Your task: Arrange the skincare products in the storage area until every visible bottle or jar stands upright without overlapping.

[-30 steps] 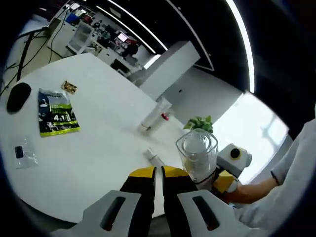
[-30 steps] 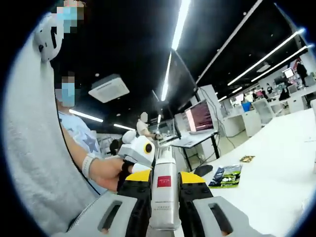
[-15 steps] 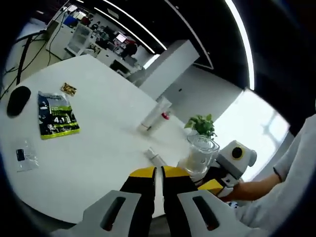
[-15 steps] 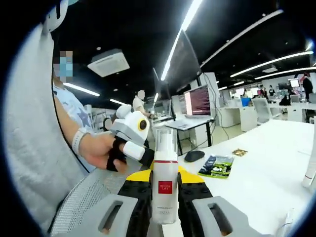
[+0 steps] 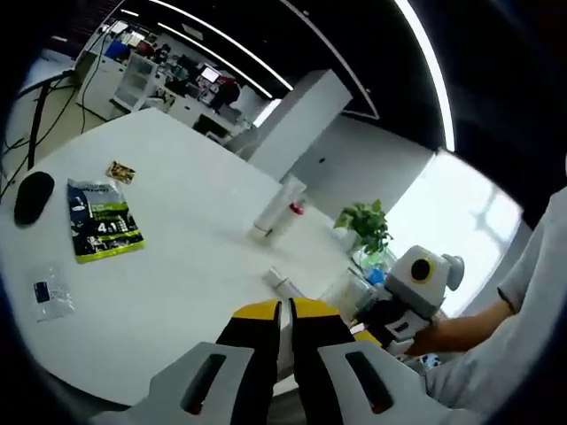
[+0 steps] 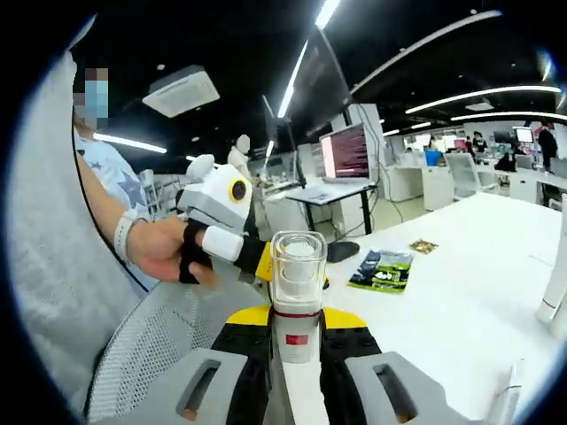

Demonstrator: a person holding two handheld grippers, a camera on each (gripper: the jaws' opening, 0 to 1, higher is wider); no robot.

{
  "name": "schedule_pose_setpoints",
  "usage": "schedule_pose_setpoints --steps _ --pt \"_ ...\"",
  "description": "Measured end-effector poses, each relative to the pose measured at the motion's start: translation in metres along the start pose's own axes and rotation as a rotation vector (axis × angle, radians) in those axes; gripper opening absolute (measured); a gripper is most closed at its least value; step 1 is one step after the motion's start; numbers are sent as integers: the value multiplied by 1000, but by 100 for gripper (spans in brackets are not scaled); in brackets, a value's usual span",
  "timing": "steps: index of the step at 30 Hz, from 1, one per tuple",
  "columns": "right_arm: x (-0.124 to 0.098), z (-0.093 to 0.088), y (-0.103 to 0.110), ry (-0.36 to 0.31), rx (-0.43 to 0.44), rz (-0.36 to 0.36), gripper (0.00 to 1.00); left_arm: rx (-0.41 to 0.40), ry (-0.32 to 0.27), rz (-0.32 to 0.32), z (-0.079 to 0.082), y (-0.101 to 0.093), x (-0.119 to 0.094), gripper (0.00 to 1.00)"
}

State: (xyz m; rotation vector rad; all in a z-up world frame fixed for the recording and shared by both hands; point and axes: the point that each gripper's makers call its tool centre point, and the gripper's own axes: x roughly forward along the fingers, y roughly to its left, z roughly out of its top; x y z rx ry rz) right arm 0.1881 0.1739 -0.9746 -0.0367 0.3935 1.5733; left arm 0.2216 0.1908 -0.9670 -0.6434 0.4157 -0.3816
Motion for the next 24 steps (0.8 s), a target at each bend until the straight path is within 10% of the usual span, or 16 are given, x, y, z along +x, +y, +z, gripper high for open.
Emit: schedule_pose_setpoints --steps 14,24 --pt "-17 5 -34 -94 201 -102 10 75 20 -17 -4 -6 1 4" --pt "-26 13 -53 -105 257 -168 11 467 114 34 -24 -6 6 26"
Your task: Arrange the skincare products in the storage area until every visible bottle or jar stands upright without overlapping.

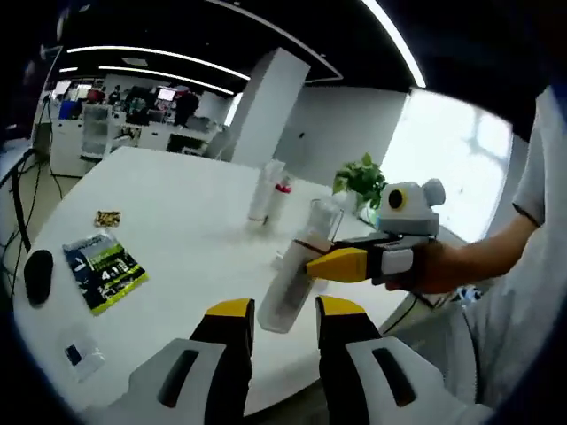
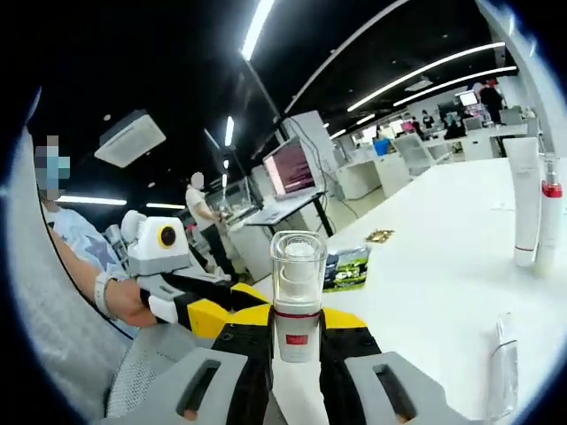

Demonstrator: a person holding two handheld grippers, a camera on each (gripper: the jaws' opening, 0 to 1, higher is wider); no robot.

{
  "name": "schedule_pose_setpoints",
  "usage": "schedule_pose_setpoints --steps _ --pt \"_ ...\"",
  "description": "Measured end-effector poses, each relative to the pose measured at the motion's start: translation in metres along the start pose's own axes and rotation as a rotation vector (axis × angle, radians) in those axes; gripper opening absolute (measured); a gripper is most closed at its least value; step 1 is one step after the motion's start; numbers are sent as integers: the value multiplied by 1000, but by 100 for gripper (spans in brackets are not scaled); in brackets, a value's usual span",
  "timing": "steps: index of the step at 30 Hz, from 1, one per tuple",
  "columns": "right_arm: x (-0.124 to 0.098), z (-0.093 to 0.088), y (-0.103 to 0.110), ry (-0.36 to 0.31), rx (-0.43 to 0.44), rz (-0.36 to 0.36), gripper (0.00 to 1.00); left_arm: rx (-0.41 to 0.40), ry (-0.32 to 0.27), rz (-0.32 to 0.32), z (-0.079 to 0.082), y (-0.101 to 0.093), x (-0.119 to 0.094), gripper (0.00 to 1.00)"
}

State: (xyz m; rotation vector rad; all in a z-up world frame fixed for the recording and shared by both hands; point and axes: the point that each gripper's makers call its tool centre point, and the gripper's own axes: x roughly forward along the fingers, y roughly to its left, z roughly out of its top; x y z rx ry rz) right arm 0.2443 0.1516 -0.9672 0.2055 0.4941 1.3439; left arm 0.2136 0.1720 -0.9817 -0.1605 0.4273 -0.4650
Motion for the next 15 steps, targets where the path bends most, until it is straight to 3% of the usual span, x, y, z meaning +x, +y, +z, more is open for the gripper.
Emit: schedule_pose_setpoints --steps 5,9,11,15 --pt "10 -2 19 13 21 34 11 152 29 71 -4 5 0 31" --pt "16 -6 30 26 42 53 11 175 31 90 -4 7 -2 26" --pt "17 -7 30 26 65 48 11 165 53 60 -8 3 -2 18" --pt "19 -13 26 40 113 39 11 222 76 67 -12 1 -2 17"
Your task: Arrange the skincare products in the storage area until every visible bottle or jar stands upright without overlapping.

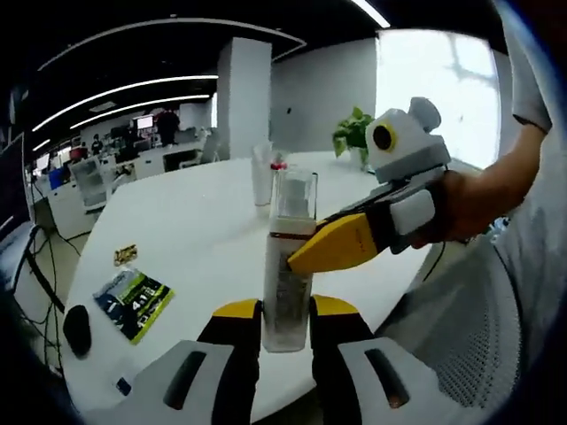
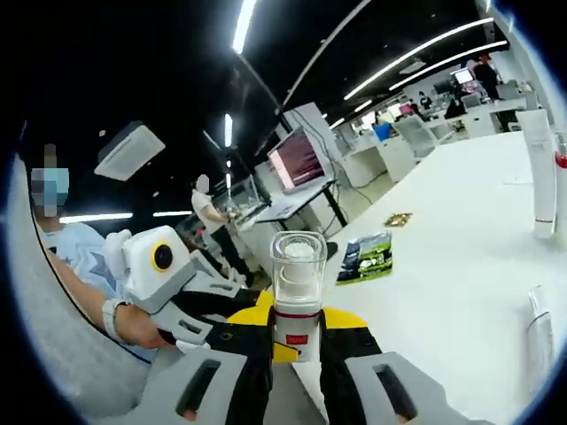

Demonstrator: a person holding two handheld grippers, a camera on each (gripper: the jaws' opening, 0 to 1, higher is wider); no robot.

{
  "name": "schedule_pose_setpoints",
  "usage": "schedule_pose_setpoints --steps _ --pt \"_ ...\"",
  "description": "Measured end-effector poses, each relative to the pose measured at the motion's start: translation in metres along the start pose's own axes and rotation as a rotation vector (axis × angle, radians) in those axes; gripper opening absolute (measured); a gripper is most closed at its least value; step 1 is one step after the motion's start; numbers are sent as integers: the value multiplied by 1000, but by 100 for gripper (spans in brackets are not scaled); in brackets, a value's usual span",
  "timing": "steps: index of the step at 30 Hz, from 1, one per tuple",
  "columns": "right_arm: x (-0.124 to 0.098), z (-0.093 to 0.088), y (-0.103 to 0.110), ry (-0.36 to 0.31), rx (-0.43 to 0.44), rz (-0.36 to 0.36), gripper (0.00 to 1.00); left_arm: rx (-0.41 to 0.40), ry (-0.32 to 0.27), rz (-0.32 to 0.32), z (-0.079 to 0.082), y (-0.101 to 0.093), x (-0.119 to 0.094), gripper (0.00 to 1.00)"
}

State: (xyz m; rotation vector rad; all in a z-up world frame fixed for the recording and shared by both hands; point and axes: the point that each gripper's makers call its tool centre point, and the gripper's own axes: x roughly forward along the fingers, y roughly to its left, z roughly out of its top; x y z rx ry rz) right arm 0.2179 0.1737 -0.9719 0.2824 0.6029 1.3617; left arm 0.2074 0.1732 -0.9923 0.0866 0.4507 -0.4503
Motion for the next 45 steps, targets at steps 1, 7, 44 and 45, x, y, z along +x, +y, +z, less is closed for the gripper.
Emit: schedule_pose_setpoints --steps 1,7,44,45 --pt "0 -1 0 3 5 1 11 19 5 -1 -1 0 0 16" --pt "-3 1 -2 -30 -4 16 13 -83 10 -75 -2 -6 -1 15" --pt "-31 6 16 17 115 268 17 -414 -25 -392 14 -47 -9 14" --pt "-31 6 16 19 119 271 17 -417 -24 -395 14 -47 -10 14"
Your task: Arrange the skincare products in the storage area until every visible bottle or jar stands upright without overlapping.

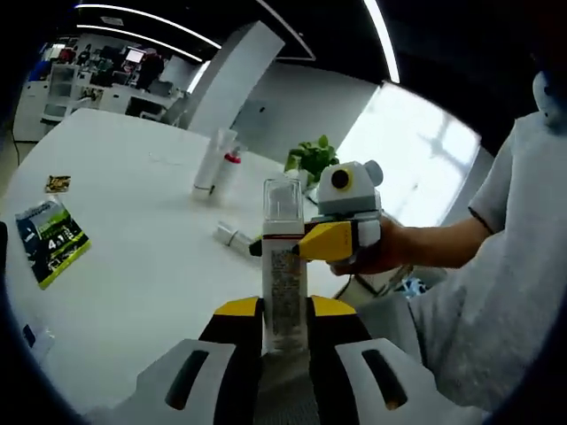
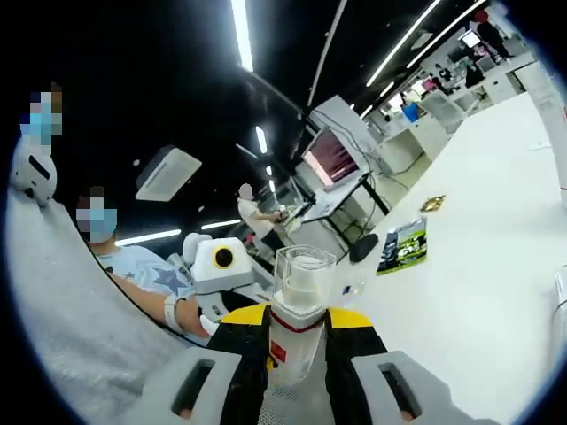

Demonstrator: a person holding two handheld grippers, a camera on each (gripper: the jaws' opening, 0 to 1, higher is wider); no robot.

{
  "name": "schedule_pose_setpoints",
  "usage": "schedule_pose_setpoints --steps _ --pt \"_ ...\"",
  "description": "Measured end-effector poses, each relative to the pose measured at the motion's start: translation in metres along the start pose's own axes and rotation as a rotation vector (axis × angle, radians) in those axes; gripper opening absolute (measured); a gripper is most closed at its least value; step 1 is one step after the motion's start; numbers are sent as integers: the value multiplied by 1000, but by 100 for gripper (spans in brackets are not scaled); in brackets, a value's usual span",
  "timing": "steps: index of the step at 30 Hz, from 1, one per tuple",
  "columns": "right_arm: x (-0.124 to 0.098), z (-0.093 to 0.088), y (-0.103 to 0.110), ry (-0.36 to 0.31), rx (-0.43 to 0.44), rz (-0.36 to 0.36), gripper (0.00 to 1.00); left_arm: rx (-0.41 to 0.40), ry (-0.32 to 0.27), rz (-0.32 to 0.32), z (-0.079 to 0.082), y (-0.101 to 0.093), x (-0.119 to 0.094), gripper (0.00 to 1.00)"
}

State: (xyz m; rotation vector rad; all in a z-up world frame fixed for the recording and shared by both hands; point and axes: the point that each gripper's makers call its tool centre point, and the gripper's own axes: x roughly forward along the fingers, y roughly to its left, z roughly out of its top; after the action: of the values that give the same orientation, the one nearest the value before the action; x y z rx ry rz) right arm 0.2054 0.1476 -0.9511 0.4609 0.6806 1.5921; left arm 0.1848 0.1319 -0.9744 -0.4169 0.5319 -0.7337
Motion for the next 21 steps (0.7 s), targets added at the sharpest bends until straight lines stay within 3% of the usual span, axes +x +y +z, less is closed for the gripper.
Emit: schedule_pose_setpoints --steps 14,15,17,21 --pt "1 -2 1 14 17 -17 16 -19 -11 -8 2 0 -1 15" --pt "1 -2 2 16 -16 -25 16 -12 -11 -2 2 0 0 15" --pt "2 -2 -3 26 -34 -58 15 80 -13 59 2 9 0 15" --pt "1 1 -11 7 -35 -94 15 90 -16 99 2 14 1 16"
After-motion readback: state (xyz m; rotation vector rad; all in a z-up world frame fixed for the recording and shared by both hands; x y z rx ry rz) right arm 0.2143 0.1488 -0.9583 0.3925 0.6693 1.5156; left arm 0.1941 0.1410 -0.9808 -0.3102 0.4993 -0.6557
